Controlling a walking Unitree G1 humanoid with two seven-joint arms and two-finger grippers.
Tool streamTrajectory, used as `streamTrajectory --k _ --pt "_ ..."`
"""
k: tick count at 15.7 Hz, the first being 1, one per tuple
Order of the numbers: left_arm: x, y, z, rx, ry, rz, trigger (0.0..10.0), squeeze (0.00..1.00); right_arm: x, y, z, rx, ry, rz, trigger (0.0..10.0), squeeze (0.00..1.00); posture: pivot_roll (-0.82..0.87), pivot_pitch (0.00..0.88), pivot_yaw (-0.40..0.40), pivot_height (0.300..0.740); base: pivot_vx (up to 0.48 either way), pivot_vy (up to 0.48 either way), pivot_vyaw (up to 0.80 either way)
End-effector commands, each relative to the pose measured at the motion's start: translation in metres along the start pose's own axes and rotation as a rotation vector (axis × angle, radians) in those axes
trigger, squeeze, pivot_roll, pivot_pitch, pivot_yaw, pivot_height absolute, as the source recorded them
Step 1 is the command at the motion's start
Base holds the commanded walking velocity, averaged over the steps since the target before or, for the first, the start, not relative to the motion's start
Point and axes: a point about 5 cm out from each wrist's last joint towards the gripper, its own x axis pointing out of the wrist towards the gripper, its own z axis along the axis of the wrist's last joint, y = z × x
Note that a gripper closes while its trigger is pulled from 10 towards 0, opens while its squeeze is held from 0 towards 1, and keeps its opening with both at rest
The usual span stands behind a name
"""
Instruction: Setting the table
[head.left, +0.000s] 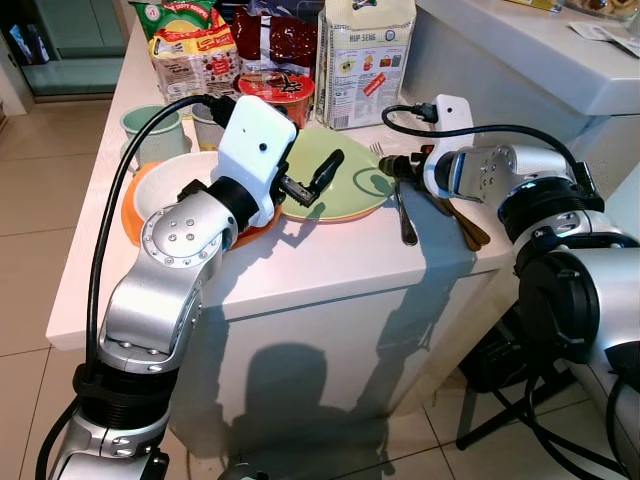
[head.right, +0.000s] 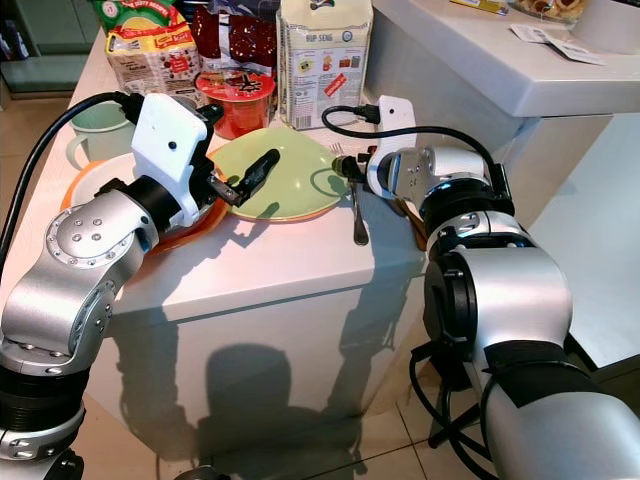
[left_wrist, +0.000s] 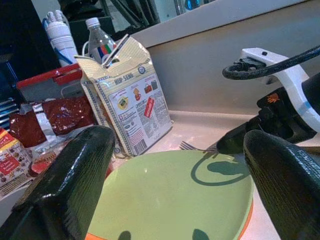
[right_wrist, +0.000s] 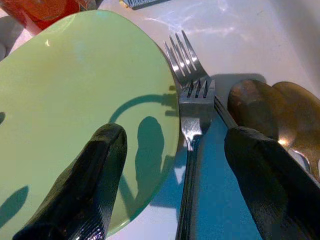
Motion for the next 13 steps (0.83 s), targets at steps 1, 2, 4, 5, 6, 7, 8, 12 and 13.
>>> streamTrajectory --k 1,2,4,5,6,7,8,12,13 --pt "0.001 -0.002 0.005 0.009 -0.012 -0.021 10.0 0.0 0.002 -0.001 -0.007 0.014 0.027 -0.01 10.0 0.0 0.0 0.001 -0.065 0.74 0.0 0.0 0.0" --pt "0.0 -0.002 0.005 0.011 -0.01 -0.019 10.0 0.0 0.003 -0.002 -0.01 0.032 0.026 -0.014 10.0 0.0 0.0 0.01 -0.069 0.74 0.0 0.0 0.0" --pt "-0.001 -0.002 0.005 0.015 -0.006 -0.017 10.0 0.0 0.005 0.0 -0.013 0.082 0.015 -0.005 10.0 0.0 0.01 0.013 -0.07 0.74 0.0 0.0 0.0" --pt "-0.001 -0.002 0.005 0.017 -0.005 -0.017 10.0 0.0 0.006 0.001 -0.014 0.084 0.014 -0.004 10.0 0.0 0.01 0.018 -0.072 0.74 0.0 0.0 0.0" --pt "-0.002 -0.002 0.005 0.018 -0.005 -0.017 10.0 0.0 0.008 0.002 -0.016 0.107 0.007 0.005 10.0 0.0 0.02 0.024 -0.072 0.74 0.0 0.0 0.0" --pt "-0.003 -0.002 0.006 0.02 -0.006 -0.013 10.0 0.0 0.01 0.004 -0.018 0.135 -0.009 0.014 10.0 0.0 0.03 0.03 -0.071 0.74 0.0 0.0 0.0" --pt "-0.003 -0.002 0.007 0.019 -0.008 -0.008 10.0 0.0 0.011 0.005 -0.02 0.141 -0.017 0.015 10.0 0.0 0.03 0.034 -0.068 0.74 0.0 0.0 0.0" --pt "-0.006 -0.001 0.01 0.009 -0.016 0.017 10.0 0.0 0.018 0.007 -0.034 0.178 -0.032 -0.004 10.0 0.0 0.07 0.059 -0.054 0.74 0.0 0.0 0.0" --pt "-0.007 0.0 0.012 0.004 -0.027 0.027 10.0 0.0 0.02 0.009 -0.036 0.182 -0.044 -0.001 10.0 0.0 0.08 0.066 -0.046 0.74 0.0 0.0 0.0"
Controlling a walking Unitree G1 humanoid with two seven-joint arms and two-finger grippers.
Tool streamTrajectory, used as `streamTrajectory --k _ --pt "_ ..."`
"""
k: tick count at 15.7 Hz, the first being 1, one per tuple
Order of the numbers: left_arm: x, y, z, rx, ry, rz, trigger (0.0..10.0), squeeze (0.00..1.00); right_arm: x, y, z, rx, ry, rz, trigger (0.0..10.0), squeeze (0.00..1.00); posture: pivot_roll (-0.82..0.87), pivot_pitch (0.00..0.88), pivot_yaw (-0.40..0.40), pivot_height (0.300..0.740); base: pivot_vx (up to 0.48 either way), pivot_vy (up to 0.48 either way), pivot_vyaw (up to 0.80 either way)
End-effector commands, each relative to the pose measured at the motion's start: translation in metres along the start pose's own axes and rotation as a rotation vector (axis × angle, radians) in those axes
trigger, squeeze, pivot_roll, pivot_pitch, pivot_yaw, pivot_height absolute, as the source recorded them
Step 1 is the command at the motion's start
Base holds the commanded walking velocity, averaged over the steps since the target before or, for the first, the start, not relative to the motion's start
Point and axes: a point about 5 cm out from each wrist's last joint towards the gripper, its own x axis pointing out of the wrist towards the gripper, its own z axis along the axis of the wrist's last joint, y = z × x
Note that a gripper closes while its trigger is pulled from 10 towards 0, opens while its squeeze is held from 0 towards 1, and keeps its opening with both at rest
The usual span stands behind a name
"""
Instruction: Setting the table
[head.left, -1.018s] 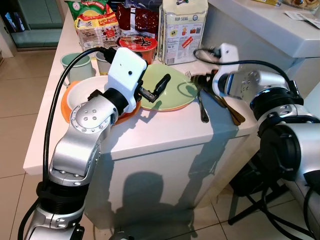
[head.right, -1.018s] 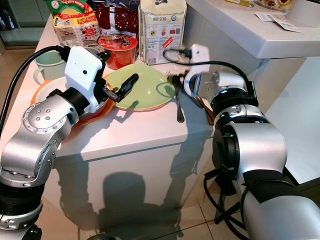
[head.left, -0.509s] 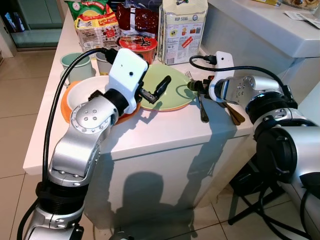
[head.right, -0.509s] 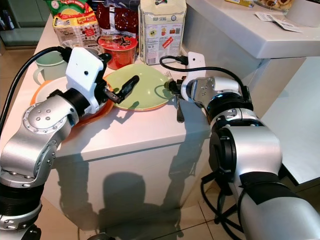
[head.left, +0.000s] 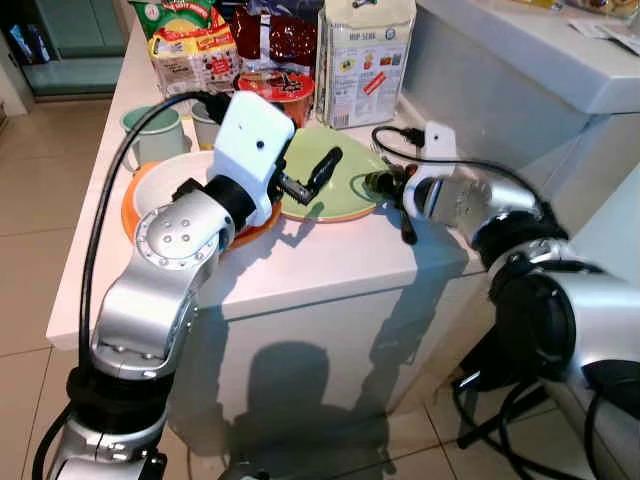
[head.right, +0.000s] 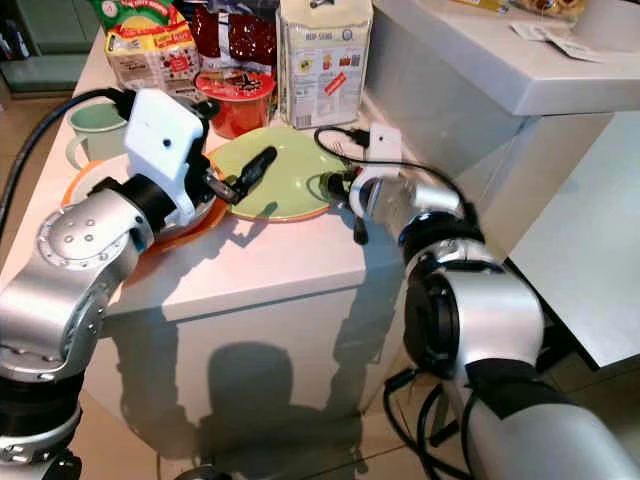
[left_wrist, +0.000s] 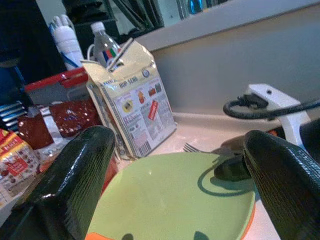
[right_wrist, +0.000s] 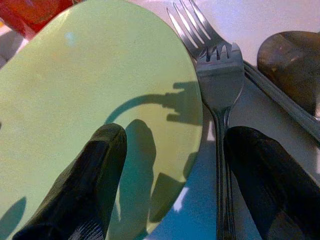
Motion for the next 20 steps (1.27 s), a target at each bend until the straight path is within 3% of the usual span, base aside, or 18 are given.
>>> streamTrajectory --k 1,4,7,8,9,11,20 --pt "-0.002 -0.001 0.002 -0.006 -0.009 0.0 10.0 0.0 0.001 -0.003 -0.005 0.025 0.009 -0.01 10.0 0.0 0.08 0.066 -0.046 0.74 0.0 0.0 0.0" --pt "-0.008 -0.011 0.002 -0.014 -0.005 -0.053 10.0 0.0 0.004 0.003 -0.006 0.017 -0.064 0.041 10.0 0.0 0.11 0.059 -0.042 0.74 0.0 0.0 0.0" --pt "-0.011 -0.011 0.003 -0.021 0.001 -0.04 10.0 0.0 0.004 0.006 -0.003 -0.019 -0.086 0.06 10.0 0.0 0.13 0.064 -0.05 0.74 0.0 0.0 0.0" --pt "-0.012 -0.011 0.002 -0.024 0.009 -0.035 10.0 0.0 0.004 0.007 -0.003 -0.02 -0.091 0.062 9.1 0.0 0.13 0.062 -0.051 0.74 0.0 0.0 0.0" --pt "-0.014 -0.011 0.001 -0.026 0.015 -0.034 10.0 0.0 0.005 0.007 -0.003 -0.02 -0.092 0.063 5.2 0.0 0.13 0.062 -0.052 0.74 0.0 0.0 0.0" --pt "-0.015 -0.014 0.001 -0.034 0.018 -0.046 10.0 0.0 0.005 0.003 -0.005 0.016 -0.095 0.041 0.0 0.0 0.13 0.058 -0.055 0.74 0.0 0.0 0.0" --pt "-0.02 -0.023 -0.004 -0.039 0.055 -0.088 10.0 0.0 0.004 0.002 -0.005 0.072 -0.108 0.053 0.0 0.0 0.13 0.043 -0.065 0.74 0.0 0.0 0.0"
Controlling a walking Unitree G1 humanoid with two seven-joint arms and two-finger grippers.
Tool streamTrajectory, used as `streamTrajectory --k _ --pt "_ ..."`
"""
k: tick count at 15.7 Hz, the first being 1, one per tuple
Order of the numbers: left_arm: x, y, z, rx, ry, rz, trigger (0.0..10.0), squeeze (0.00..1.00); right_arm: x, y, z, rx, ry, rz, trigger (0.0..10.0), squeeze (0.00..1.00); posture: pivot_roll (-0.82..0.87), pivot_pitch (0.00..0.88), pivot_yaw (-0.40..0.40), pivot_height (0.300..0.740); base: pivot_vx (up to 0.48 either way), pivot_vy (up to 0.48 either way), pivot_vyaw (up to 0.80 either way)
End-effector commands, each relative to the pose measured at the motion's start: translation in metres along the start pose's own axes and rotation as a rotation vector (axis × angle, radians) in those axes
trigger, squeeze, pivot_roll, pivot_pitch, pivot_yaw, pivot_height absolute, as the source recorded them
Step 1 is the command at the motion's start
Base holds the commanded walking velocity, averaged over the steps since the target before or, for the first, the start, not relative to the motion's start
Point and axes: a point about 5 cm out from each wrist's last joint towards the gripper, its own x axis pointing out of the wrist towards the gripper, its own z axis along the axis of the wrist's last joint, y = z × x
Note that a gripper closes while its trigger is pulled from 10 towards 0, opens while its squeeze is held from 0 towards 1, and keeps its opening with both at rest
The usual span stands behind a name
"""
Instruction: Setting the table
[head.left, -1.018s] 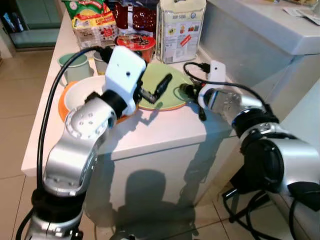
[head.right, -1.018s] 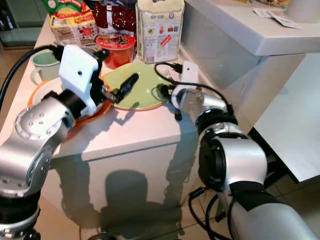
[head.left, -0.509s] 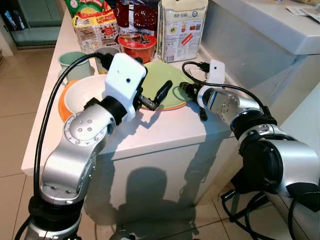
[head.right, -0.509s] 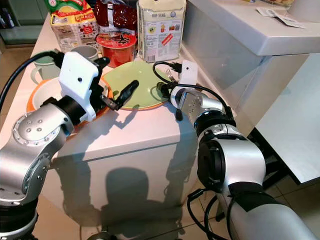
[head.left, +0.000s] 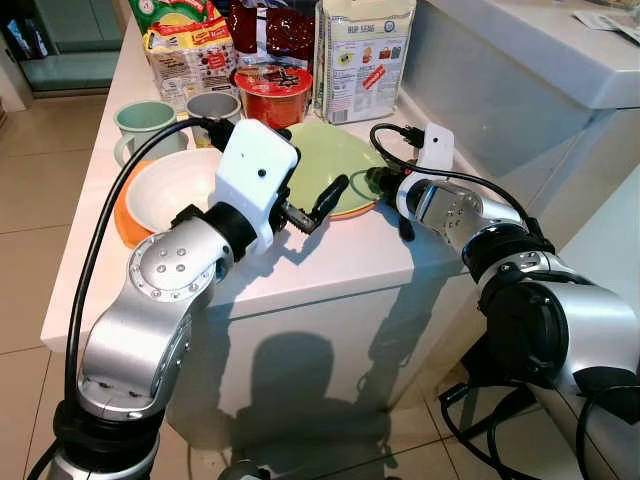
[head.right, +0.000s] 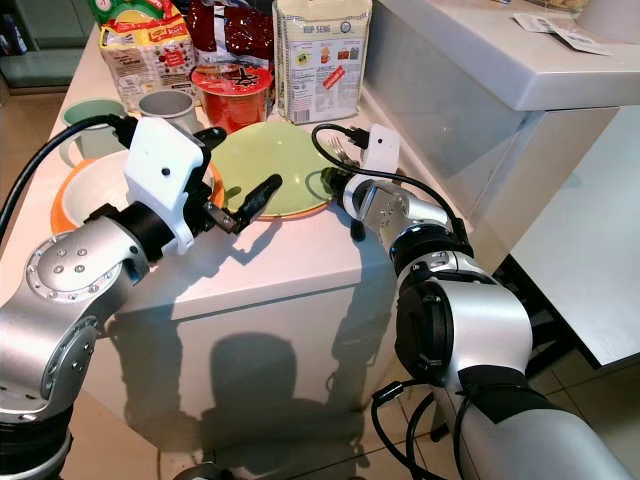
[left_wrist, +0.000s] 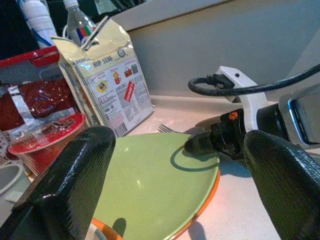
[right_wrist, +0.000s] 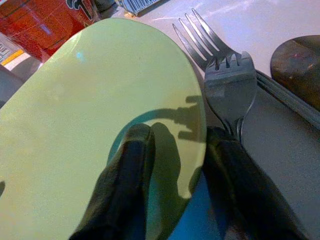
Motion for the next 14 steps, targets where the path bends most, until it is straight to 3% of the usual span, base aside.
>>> streamTrajectory --k 1,6,14 --pt "-0.001 -0.005 0.001 0.002 0.002 -0.021 10.0 0.0 -0.001 -0.002 0.001 0.018 -0.013 -0.001 0.0 0.0 0.13 0.043 -0.064 0.74 0.0 0.0 0.0" --pt "0.0 -0.005 0.001 0.001 0.005 -0.018 10.0 0.0 -0.002 -0.004 0.007 0.007 -0.035 -0.008 0.0 0.0 0.13 0.045 -0.061 0.74 0.0 0.0 0.0" --pt "0.006 -0.001 0.001 0.003 -0.007 0.004 10.0 0.0 -0.009 -0.01 0.035 -0.16 -0.113 -0.058 0.0 0.0 0.1 0.019 -0.039 0.74 0.0 0.0 0.0"
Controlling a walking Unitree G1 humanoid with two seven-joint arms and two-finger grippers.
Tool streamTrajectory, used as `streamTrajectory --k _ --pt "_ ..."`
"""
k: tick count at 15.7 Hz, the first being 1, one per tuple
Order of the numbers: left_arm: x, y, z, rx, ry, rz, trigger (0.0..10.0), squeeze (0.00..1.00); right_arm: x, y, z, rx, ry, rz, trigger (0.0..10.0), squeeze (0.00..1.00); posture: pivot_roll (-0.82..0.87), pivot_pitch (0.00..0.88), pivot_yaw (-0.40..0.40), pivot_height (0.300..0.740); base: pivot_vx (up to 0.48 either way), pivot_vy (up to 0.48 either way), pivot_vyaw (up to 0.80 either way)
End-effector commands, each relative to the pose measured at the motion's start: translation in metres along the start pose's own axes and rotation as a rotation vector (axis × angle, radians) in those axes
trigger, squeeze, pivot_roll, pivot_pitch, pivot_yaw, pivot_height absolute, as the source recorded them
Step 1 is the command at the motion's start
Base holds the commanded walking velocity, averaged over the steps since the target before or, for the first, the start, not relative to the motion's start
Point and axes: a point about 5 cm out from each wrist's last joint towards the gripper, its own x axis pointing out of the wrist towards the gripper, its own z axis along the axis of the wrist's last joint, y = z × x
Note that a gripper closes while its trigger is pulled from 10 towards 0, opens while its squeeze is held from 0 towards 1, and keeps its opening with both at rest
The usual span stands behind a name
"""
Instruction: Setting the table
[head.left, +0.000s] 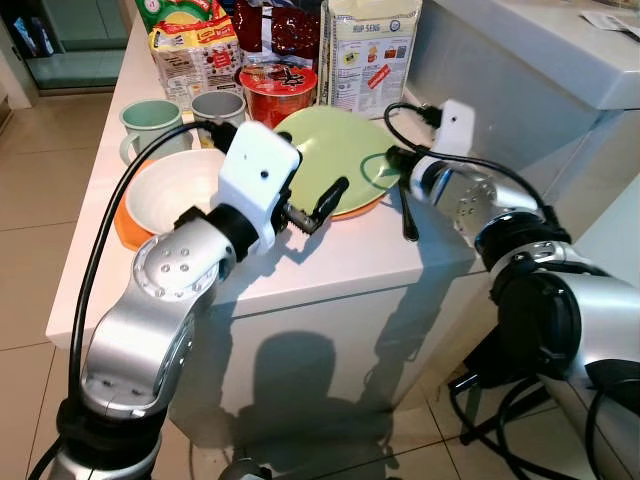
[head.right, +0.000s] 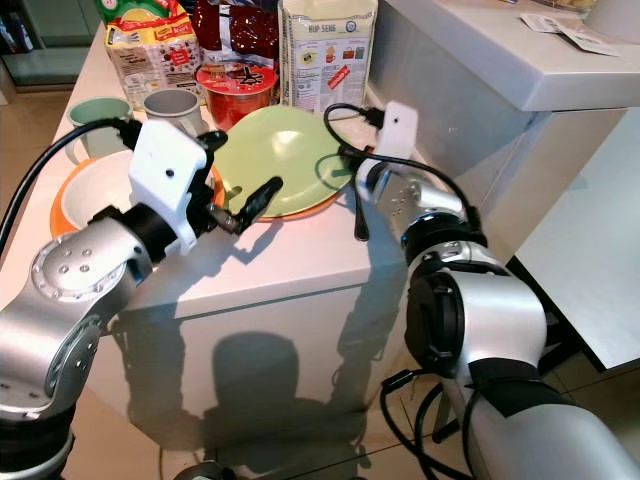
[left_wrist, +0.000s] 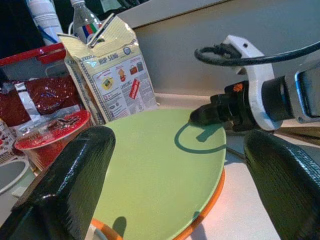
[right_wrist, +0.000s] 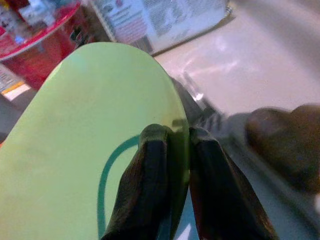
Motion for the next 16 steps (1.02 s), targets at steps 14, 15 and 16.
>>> streamTrajectory --k 14,15,16 --pt "0.013 0.004 0.0 -0.081 -0.057 0.116 10.0 0.0 -0.014 -0.018 0.042 0.452 -0.302 0.111 0.0 0.0 0.04 0.0 -0.027 0.74 0.0 0.0 0.0" --pt "0.015 0.003 0.0 -0.088 -0.063 0.121 10.0 0.0 -0.015 -0.024 0.037 0.519 -0.317 0.107 0.0 0.0 0.04 0.0 -0.024 0.74 0.0 0.0 0.0" --pt "0.017 0.003 0.0 -0.097 -0.07 0.127 10.0 0.0 -0.016 -0.027 0.033 0.578 -0.323 0.108 0.0 0.0 0.03 0.0 -0.023 0.74 0.0 0.0 0.0"
